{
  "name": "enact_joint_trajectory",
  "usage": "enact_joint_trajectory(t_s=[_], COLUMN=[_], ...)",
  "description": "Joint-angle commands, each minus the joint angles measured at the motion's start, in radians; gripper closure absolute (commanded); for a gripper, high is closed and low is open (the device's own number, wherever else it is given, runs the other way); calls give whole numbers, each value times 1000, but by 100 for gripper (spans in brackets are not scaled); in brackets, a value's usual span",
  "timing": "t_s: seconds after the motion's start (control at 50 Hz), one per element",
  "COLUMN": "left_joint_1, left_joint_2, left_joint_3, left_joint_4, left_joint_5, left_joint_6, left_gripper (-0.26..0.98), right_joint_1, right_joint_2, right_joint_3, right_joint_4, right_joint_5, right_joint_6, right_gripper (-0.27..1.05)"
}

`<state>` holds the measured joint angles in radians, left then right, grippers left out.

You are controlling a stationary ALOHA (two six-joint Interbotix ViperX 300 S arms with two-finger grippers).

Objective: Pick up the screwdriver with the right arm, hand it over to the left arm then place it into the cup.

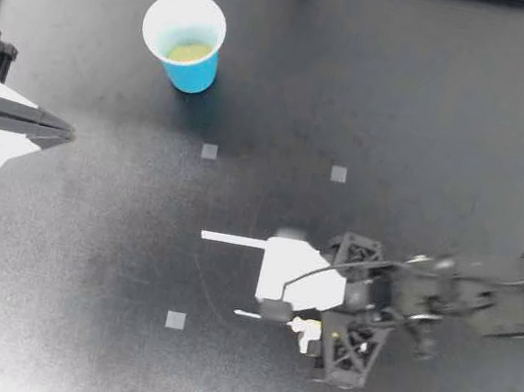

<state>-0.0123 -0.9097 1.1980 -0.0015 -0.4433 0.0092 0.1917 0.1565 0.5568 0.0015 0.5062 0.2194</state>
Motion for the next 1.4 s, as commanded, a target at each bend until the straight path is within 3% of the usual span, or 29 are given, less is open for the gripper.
enact_joint_trajectory(t_s=[0.0, 0.54, 1.16, 1.38], left_joint_1=[-3, -3, -3, -2], left_joint_2=[6, 6, 12, 94], left_joint_3=[-12, -12, -8, 0], left_joint_4=[-2, -2, -2, -2], left_joint_5=[-3, 0, -2, -37], left_joint_6=[0, -3, 0, 11], left_gripper=[63, 63, 63, 63], right_joint_1=[5, 5, 26, 25], right_joint_2=[3, 57, 51, -18], right_joint_3=[-29, -32, -35, 12], right_joint_4=[0, -2, 0, -2], right_joint_5=[2, -20, -25, -123], right_joint_6=[3, 3, 5, 29], right_gripper=[17, 19, 62, 69])
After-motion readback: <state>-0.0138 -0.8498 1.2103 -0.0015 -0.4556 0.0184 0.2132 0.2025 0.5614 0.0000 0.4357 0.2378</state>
